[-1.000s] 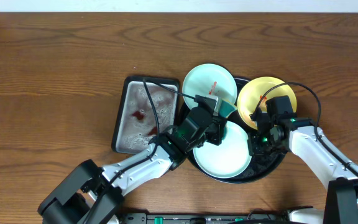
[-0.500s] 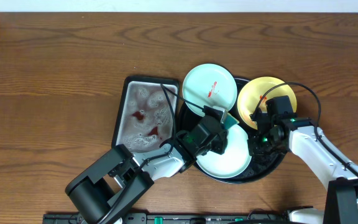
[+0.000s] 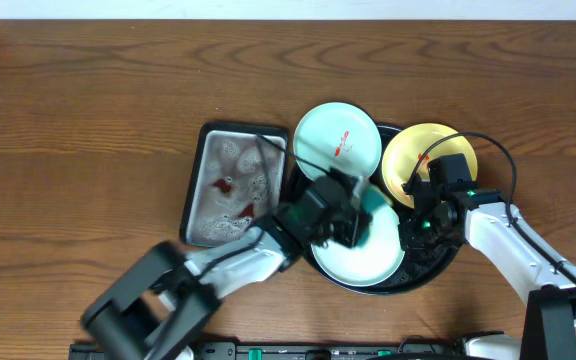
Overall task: Clean dirty plates on tray and stack at the side
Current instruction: 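Scrub the front pale-green plate with the sponge in the left gripper, then return the sponge to the grey tray with the left gripper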
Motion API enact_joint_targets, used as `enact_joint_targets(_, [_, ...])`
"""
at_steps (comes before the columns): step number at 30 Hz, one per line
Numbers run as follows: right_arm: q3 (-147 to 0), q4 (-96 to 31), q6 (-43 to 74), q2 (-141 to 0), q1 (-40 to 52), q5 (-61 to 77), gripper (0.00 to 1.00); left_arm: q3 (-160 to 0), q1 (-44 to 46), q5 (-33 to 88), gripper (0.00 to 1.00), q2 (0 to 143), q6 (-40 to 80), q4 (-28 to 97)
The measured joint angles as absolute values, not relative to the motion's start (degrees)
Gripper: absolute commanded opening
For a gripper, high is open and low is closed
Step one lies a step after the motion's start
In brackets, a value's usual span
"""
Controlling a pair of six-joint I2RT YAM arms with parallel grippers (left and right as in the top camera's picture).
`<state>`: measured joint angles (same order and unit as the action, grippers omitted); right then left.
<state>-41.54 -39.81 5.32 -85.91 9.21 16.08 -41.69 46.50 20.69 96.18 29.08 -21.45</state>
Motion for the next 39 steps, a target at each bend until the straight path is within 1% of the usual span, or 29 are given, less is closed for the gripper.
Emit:
enact_joint_targets(3, [-41.54, -39.81, 5.32, -85.91, 9.21, 16.10, 0.01, -41.71, 44.66, 15.73, 0.08, 92.25, 28.58, -22.17])
enact_joint_targets(6, [-41.54, -39.79, 5.30, -85.91, 9.21, 16.10, 0.01, -41.71, 44.36, 12.05, 0.08, 91.35, 28.47, -22.83])
enact_joint_targets(12, [-41.54, -39.77, 5.30, -85.91, 9.21, 16.10, 0.01, -41.71, 45.12, 9.43, 0.08, 94.74, 28.47, -23.75])
enact_joint_targets(21, [-41.54, -39.79, 5.21, -85.91, 9.21, 16.10, 0.01, -41.71, 49.71, 9.04, 0.09, 101.93, 28.69, -27.05])
enact_joint_targets(25, [-41.54, -39.86, 5.21, -85.91, 9.21, 16.10, 0.01, -41.71, 50.61, 9.37, 0.08, 102.24, 29.65, -25.65])
enact_joint_targets(32, [-41.54, -39.86, 5.21, -85.91, 9.21, 16.08, 0.01, -41.71, 50.46, 15.11, 0.08, 101.54, 30.20, -20.97])
enact_joint_targets(35, [-41.54, -39.83, 5.21, -85.91, 9.21, 16.08, 0.01, -41.67, 49.10, 15.97, 0.07, 98.10, 30.00, -17.91])
enact_joint_targets(39, [-41.54, -39.79, 5.21, -85.91, 9.21, 16.05, 0.01, -41.67, 46.70, 15.68, 0.08, 89.91, 29.36, -12.43])
